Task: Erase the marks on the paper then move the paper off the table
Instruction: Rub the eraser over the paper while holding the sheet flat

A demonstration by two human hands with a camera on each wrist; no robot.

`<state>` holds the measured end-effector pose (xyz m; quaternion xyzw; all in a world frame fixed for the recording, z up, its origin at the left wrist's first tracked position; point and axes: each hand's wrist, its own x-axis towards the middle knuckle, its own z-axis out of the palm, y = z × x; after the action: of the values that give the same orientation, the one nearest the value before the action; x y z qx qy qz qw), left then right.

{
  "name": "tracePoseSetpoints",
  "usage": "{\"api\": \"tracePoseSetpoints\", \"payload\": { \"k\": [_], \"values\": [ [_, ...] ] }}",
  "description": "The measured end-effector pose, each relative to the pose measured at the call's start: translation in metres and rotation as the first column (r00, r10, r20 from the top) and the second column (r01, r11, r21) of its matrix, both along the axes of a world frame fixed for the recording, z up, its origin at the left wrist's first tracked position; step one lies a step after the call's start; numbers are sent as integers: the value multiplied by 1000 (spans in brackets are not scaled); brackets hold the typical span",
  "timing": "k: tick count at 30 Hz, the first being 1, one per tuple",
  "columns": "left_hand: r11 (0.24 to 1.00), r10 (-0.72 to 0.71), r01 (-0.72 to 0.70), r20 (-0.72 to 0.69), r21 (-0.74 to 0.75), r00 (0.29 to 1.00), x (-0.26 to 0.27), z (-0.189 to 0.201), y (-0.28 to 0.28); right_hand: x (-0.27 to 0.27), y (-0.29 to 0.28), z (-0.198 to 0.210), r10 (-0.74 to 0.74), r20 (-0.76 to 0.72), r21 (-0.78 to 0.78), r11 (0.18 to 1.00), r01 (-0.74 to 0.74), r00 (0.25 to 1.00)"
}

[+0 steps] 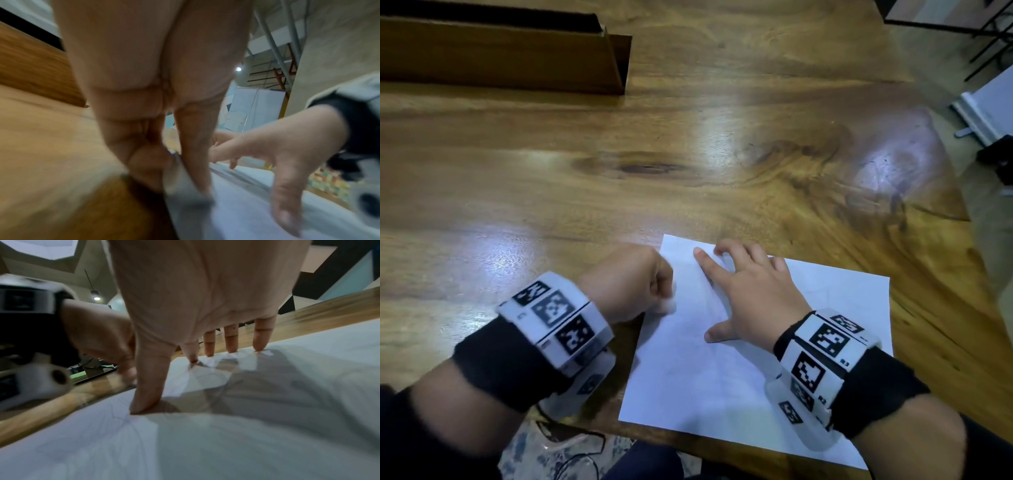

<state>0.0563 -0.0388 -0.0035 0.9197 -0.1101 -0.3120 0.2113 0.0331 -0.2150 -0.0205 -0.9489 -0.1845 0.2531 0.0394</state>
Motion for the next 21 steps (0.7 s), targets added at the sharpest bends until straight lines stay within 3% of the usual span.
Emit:
{"api": "tracePoseSetpoints", "payload": {
  "k": [1, 3, 5, 7, 11, 16, 19, 21],
  "values": [
    [999, 11, -13, -66, -30, 998, -4, 0, 5, 0, 0, 0, 2, -2, 5, 1000, -2, 1000],
    [963, 190, -208, -115, -171, 975, 1, -1, 14, 0, -1, 0, -1, -8, 20, 1000, 1, 1000],
    [839, 413, -434, -135, -328, 901, 11, -2, 22, 0, -3, 1, -17, -10, 41, 999, 18, 1000],
    [753, 514, -523, -139, -398, 846, 17, -4, 23, 0, -4, 1, -23, -11, 53, 998, 24, 1000],
    [856, 428, -414, -26, -309, 903, 16, -12, 1, 1, -4, 1, -37, -9, 67, 997, 37, 999],
    [963, 262, -239, 232, -121, 937, 14, -5, -18, 1, -5, -1, -42, -5, 78, 996, 42, 999],
    [989, 145, -141, 118, -40, 982, 8, 1, -10, 1, -6, -1, -33, -5, 72, 997, 33, 999],
    [975, 201, -191, 96, -110, 975, 14, 2, -11, 1, -6, -1, -33, -7, 70, 997, 34, 999]
  ]
}}
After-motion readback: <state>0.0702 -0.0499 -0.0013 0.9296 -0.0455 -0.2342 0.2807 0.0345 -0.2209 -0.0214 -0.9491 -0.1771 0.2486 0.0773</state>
